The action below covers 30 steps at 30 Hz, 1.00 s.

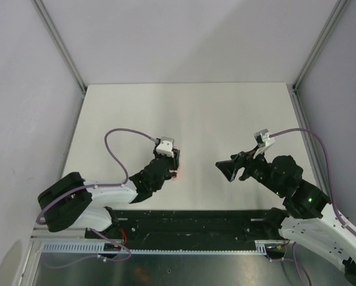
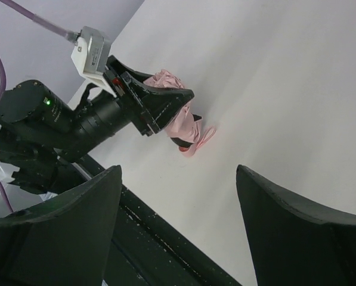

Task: Put away the umbrella

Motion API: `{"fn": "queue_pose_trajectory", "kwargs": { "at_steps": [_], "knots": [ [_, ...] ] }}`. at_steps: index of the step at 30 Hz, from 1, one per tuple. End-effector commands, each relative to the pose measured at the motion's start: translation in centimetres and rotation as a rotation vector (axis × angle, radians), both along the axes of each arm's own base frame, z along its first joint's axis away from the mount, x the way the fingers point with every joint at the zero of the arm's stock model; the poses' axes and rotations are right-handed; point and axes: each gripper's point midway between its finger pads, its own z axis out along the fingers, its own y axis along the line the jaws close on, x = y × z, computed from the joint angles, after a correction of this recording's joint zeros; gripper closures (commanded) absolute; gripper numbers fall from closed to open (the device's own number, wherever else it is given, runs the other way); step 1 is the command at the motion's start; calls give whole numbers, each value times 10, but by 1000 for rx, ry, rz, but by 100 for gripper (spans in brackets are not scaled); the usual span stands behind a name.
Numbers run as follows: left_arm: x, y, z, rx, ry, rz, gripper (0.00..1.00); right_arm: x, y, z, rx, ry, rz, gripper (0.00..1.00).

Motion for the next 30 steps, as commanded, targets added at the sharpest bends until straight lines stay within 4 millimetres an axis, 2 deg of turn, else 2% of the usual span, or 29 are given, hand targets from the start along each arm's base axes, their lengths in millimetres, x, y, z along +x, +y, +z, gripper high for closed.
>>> {"fn": "queue_pose_trajectory", "kwargs": {
  "at_steps": [1,6,8,11,14,17,21,24,27,30],
  "knots": [
    [10,7,11,-137,-22,123,100,1,2,-4,15,15,-1,19],
    [16,14,4,-71,208,193,100,2,4,-15,-16,40,5,19],
    [24,24,5,-57,332,215,100,4,5,-21,-34,55,2,18],
    [36,52,0,-63,522,240,100,6,7,-29,-58,78,1,18],
    [59,95,-1,-72,627,289,100,6,10,-35,-71,92,13,18],
    [89,155,-4,-63,682,404,100,6,11,-38,-73,98,19,18],
    [110,214,-20,-279,830,485,99,3,11,-38,-67,100,26,18],
    [113,253,-41,-405,909,581,99,1,11,-33,-43,98,30,18],
    [109,297,-58,-389,915,745,86,0,13,-29,-22,94,37,18],
    [101,321,-66,-362,912,842,63,0,13,-28,-18,96,36,18]
  ]
}}
